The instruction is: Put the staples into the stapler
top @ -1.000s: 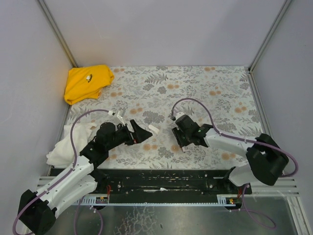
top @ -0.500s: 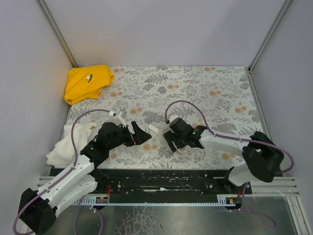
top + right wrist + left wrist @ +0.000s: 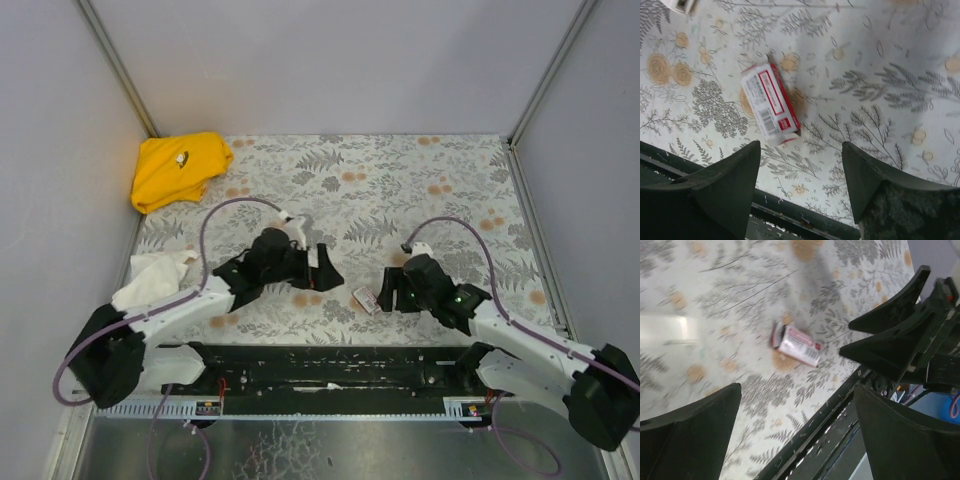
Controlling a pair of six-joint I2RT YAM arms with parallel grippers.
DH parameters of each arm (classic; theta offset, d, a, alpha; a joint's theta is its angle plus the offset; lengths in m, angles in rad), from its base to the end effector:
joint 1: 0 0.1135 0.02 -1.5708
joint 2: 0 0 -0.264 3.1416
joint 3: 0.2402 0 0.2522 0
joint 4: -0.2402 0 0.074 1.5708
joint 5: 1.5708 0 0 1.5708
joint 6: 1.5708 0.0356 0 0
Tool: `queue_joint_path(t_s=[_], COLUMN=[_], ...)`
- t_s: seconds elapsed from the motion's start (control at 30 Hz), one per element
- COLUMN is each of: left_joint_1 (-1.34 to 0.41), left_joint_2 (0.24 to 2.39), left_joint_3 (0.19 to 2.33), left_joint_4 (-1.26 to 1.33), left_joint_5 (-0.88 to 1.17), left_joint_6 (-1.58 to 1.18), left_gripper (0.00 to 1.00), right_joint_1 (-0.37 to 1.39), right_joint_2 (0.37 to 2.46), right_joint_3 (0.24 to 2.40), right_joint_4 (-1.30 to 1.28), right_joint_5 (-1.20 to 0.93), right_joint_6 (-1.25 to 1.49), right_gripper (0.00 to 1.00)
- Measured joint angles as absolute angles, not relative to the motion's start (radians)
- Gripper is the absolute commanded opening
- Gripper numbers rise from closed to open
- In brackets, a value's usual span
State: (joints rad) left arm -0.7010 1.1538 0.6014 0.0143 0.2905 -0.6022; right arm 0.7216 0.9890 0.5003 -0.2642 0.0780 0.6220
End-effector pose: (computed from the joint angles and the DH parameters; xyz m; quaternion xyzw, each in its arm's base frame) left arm 0.1814 -0.1664 0.2220 0.1139 0.8559 -0.3963 0.3121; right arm 0.1514 0.1296 0.1972 -0.0301 0.9165 0.2193 0.3333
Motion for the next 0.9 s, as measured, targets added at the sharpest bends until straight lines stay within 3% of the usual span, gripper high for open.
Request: queue_joint_path(t_s=[0.27,0.53,0.9], left_joint_1=[-0.865,-0.907,-0.907], left_joint_2=[1.551,1.831,1.922], left_joint_3=[0.878,1.049,1.050], left_joint_4=[0.131,0.188,0.193], left_joint_5=[0.310,0.371,0.406], left_joint_6=[-0.522,-0.468,-0.427], left_gripper=[0.91,0.90,0.89], right_joint_1=[0.713,0.712,0.712], right_joint_2=[0.823,0.662,0.616], right_joint_3=[0.363,0.303,0.302], right_joint_4=[-0.309,-0.346,-0.376], right_joint_5=[0.114,0.141,0.149], right_joint_6=[0.773,0.859,0.891], right_gripper=[0.73,0.74,0.76])
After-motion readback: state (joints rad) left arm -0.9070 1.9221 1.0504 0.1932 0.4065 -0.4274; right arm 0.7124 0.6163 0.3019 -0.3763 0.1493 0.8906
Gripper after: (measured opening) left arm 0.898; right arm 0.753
